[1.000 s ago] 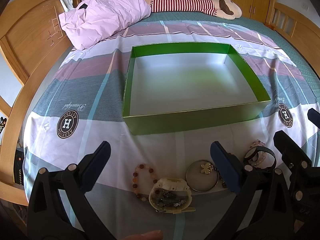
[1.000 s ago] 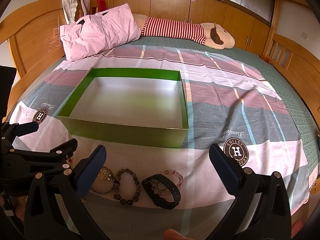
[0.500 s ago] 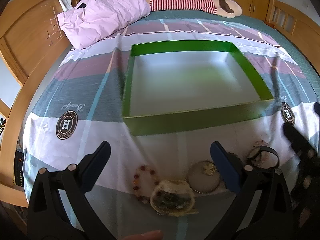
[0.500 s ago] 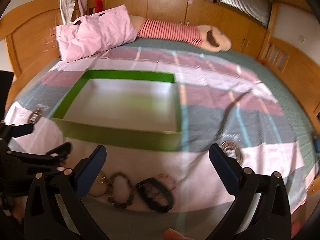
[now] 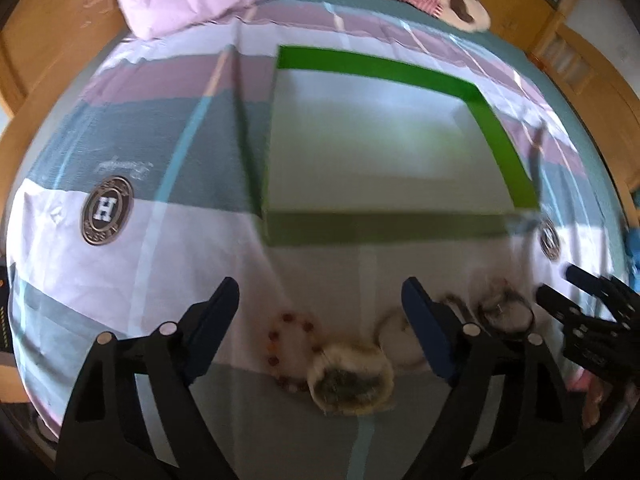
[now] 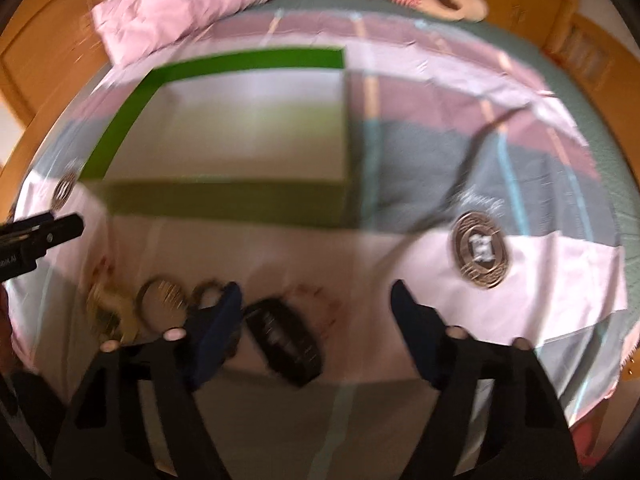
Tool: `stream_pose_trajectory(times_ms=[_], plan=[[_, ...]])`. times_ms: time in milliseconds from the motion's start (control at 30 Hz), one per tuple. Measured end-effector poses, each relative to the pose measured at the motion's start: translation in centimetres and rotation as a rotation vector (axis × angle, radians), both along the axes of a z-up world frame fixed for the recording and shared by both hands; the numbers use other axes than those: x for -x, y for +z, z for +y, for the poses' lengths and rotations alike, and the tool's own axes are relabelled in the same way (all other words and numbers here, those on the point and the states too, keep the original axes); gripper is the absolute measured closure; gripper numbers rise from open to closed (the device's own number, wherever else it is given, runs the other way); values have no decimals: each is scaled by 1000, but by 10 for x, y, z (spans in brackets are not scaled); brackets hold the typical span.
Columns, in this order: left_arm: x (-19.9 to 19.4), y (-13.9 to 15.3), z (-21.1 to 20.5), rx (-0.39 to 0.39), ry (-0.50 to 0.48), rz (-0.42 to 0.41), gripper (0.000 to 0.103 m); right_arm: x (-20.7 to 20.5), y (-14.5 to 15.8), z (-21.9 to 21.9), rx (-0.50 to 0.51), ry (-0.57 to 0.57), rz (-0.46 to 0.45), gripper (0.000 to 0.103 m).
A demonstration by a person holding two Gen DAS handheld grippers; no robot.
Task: Organize jewelry
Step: 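Grasp the cream watch with the left gripper while the right gripper grasps the black watch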
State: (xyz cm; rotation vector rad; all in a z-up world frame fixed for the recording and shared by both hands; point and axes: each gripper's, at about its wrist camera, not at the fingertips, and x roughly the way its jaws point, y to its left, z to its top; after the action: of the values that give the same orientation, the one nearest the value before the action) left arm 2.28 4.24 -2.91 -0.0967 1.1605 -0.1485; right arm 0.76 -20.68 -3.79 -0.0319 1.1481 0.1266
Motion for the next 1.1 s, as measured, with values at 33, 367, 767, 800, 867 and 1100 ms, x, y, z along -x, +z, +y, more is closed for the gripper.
stream_pose_trajectory(times_ms=[33, 367, 767, 800, 867, 1100], plan=[[2, 0, -1, 10, -25, 16, 19, 1, -2, 1, -21, 20, 17, 34], [23, -33, -7, -26, -186, 144, 19, -14, -38, -9, 129, -70, 67, 64], [-6, -51, 20, -30, -8, 165, 23, -19, -34, -14, 85, -100, 11, 63], [-5, -46, 20, 5, -18, 157, 22, -19, -32, -16, 74, -103, 10, 63], [0, -38, 22, 63, -41, 148, 21, -19, -31, -19, 74, -107, 8, 62], [1, -46, 2, 102, -109, 214, 39, -24, -44, -17, 115, -99, 46, 62]])
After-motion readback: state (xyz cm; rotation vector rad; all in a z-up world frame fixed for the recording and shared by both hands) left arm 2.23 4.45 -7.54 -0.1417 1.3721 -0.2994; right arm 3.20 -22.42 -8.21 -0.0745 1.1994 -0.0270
